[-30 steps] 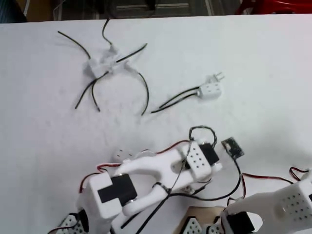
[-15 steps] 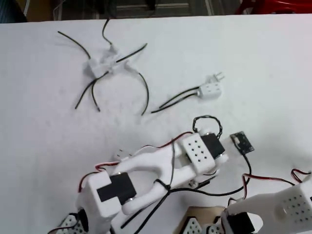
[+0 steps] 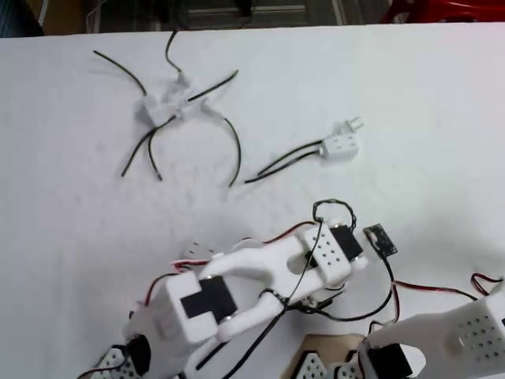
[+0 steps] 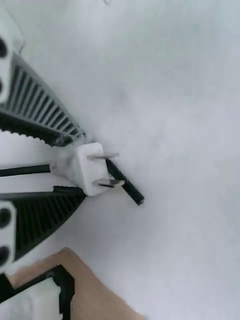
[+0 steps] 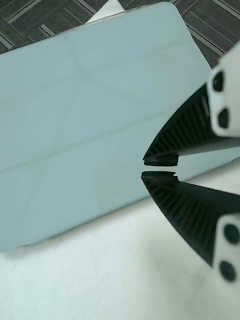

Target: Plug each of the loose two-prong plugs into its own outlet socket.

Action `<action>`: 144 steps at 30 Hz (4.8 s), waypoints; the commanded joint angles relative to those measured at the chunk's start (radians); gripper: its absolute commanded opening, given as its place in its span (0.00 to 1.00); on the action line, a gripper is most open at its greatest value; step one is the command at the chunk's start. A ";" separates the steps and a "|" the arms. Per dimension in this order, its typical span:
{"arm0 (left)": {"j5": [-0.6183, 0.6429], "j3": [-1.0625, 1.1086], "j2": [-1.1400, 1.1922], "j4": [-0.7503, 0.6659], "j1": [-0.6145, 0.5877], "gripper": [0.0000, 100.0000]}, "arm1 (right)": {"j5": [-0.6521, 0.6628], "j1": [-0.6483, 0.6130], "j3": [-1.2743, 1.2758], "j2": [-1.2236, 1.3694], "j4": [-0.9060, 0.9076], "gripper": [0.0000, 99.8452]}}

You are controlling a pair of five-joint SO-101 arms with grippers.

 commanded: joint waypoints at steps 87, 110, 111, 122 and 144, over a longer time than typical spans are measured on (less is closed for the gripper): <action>-0.020 -0.233 0.122 -0.087 0.018 0.05 | 0.005 -0.028 -0.037 -0.133 0.056 0.03; 0.080 -0.812 -0.030 0.361 -0.019 0.02 | 0.000 -0.085 -0.043 -0.133 0.120 0.03; 0.080 -0.812 -0.074 0.358 -0.030 0.02 | 0.000 -0.085 -0.044 -0.133 0.119 0.03; 0.086 -0.801 -0.449 0.347 -0.282 0.02 | -0.002 -0.085 -0.044 -0.134 0.119 0.03; 0.080 0.499 -1.620 -0.486 -0.305 0.02 | -0.006 -0.216 -0.044 -0.196 0.205 0.03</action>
